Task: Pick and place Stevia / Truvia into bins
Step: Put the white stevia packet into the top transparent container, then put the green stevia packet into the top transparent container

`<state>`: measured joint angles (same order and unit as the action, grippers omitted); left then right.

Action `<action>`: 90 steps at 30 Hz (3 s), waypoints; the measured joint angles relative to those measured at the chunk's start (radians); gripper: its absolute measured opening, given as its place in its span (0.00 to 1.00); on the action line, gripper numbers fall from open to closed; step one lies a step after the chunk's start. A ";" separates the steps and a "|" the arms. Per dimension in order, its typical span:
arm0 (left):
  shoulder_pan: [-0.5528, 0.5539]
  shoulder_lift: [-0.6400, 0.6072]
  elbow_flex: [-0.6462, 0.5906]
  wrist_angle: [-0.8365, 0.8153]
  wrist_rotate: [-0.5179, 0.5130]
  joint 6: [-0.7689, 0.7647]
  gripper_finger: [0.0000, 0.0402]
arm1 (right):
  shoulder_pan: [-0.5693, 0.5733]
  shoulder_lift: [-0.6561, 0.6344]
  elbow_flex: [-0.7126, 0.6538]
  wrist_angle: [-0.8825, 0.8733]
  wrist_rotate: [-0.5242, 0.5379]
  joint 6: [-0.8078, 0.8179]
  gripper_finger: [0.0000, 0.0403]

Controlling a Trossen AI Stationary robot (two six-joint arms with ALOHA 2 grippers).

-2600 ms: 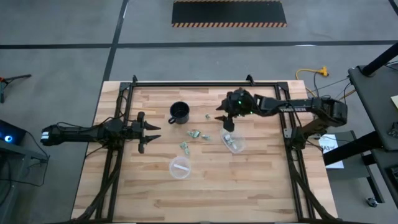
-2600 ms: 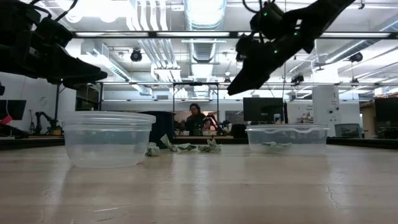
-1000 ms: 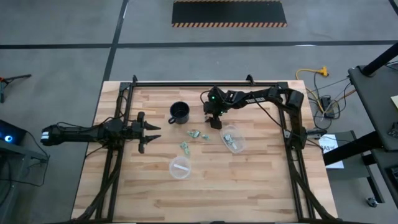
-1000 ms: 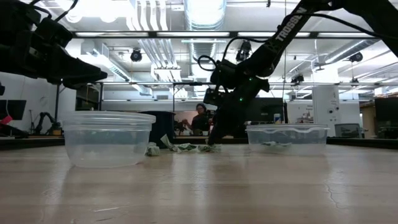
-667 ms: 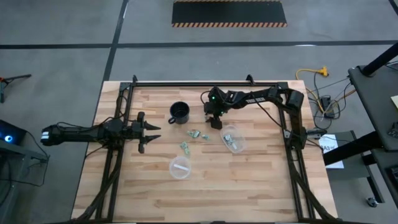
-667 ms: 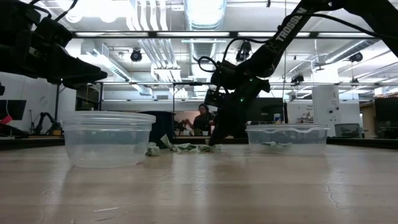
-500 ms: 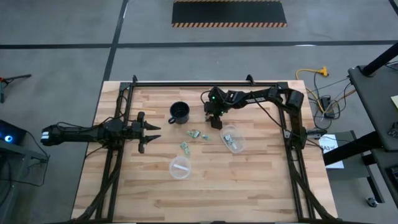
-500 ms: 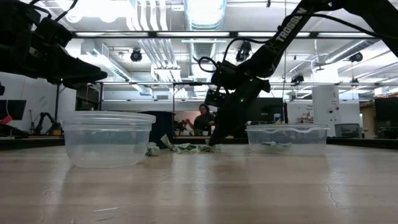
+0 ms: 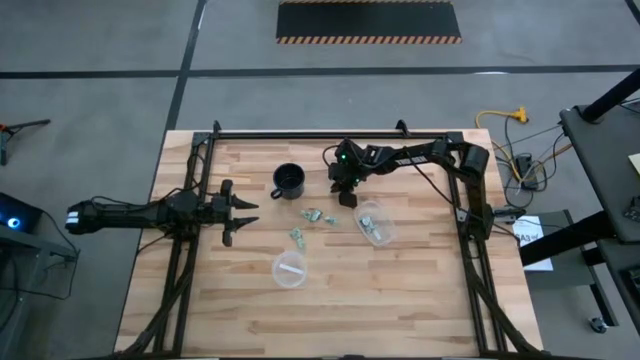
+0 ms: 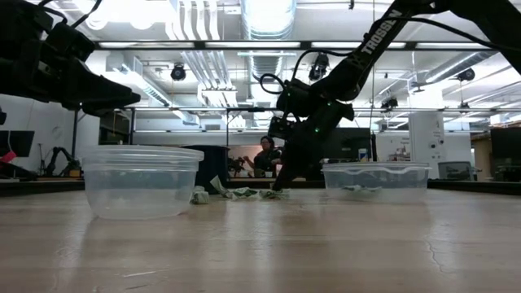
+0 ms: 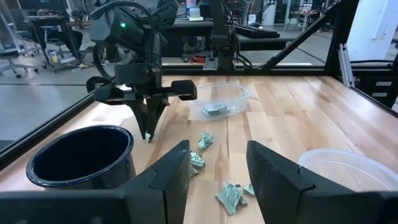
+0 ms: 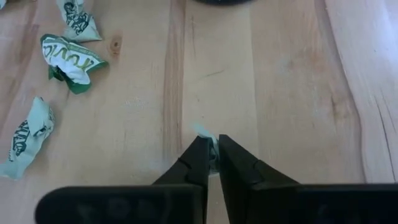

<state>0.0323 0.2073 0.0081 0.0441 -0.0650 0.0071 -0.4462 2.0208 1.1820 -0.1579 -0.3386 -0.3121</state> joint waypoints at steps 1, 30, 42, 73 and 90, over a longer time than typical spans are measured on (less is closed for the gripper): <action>0.000 0.000 0.000 0.000 0.000 0.000 0.35 | -0.001 0.000 0.000 -0.002 0.000 0.003 0.04; 0.000 0.001 0.000 0.000 0.000 0.000 0.35 | -0.003 -0.322 -0.132 -0.164 -0.940 -0.377 0.03; 0.000 0.001 0.000 0.000 0.000 0.000 0.35 | 0.048 -0.660 -0.291 -0.205 -0.481 -0.196 0.03; 0.000 0.002 0.000 0.000 0.000 0.000 0.35 | 0.066 -0.828 -0.425 -0.211 -0.286 -0.143 0.21; 0.000 0.002 0.000 0.000 0.000 0.000 0.35 | 0.066 -0.828 -0.425 -0.199 -0.286 -0.136 0.32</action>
<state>0.0326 0.2089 0.0082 0.0437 -0.0652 0.0071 -0.3798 1.1931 0.7570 -0.3569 -0.6246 -0.4477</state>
